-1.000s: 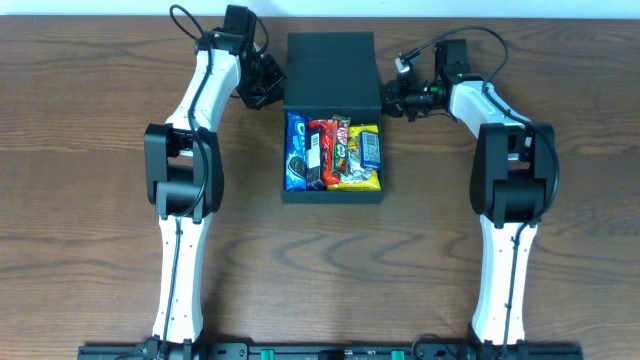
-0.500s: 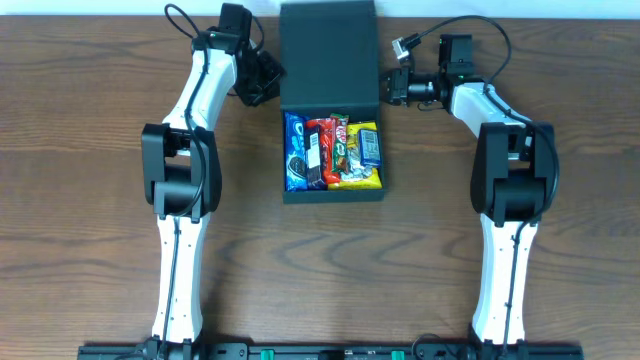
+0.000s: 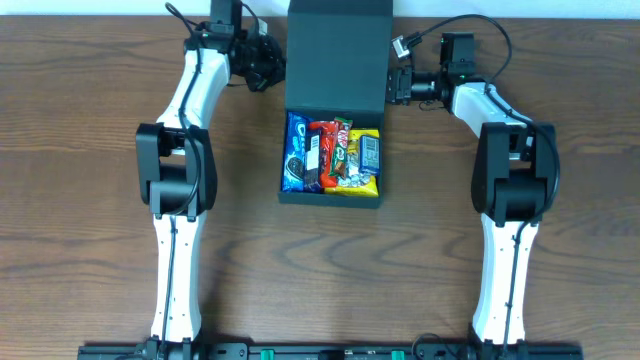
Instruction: Pack container
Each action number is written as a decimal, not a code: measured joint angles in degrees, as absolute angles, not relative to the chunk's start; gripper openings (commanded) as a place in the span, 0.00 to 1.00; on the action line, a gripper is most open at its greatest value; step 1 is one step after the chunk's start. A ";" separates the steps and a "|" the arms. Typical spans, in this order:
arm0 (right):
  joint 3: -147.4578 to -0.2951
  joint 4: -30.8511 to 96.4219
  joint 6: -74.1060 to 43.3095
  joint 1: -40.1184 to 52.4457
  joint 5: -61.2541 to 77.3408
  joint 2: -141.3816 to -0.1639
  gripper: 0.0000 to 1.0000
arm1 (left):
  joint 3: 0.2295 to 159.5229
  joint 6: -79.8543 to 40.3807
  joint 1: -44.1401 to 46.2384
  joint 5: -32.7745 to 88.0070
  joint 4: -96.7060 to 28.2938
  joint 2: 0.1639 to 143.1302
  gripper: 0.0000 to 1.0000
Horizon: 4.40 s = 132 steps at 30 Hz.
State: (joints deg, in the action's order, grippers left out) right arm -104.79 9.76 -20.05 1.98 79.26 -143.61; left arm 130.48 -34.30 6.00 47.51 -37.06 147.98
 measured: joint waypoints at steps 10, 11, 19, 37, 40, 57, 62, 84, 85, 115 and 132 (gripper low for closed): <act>-104.79 9.80 -20.08 1.76 78.24 -139.06 0.02 | 136.49 -29.04 5.02 54.39 -37.45 147.98 0.06; -104.79 9.78 -20.08 1.67 78.30 -138.08 0.02 | 137.49 -28.47 5.04 55.20 -37.45 147.98 0.06; -104.81 9.56 -20.08 1.63 78.72 -129.16 0.02 | 145.95 -23.64 5.04 58.54 -43.81 147.98 0.06; -104.81 13.19 -20.05 1.76 78.89 -120.75 0.02 | 167.33 -3.36 5.02 59.18 -68.97 147.98 0.06; -104.81 14.33 -20.08 1.80 78.91 -119.02 0.02 | 169.66 -0.38 5.02 59.18 -72.47 147.98 0.06; -104.95 32.53 -20.18 2.39 63.37 -115.09 0.02 | 175.61 -0.21 5.04 44.60 -79.75 147.98 0.06; -104.88 41.39 -22.15 2.66 43.97 -115.09 0.02 | 176.00 -6.90 4.97 34.39 -82.61 147.98 0.06; -104.99 45.32 3.57 2.81 27.81 -86.98 0.02 | 168.00 -2.55 5.17 14.81 -92.29 109.75 0.06; -104.99 46.59 4.05 2.81 27.73 -86.87 0.02 | 164.51 -2.50 5.19 14.13 -92.29 107.07 0.06; -104.92 70.00 6.72 6.76 31.09 -86.08 0.99 | 99.44 -1.67 5.26 8.97 -91.59 47.48 0.95; -104.92 70.02 6.74 6.76 31.09 -86.08 0.99 | 99.44 -1.63 5.26 8.95 -92.05 47.46 0.95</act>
State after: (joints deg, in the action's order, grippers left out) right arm -104.92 70.02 6.74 6.76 31.09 -86.08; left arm 99.44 -1.63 5.26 8.95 -92.05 47.46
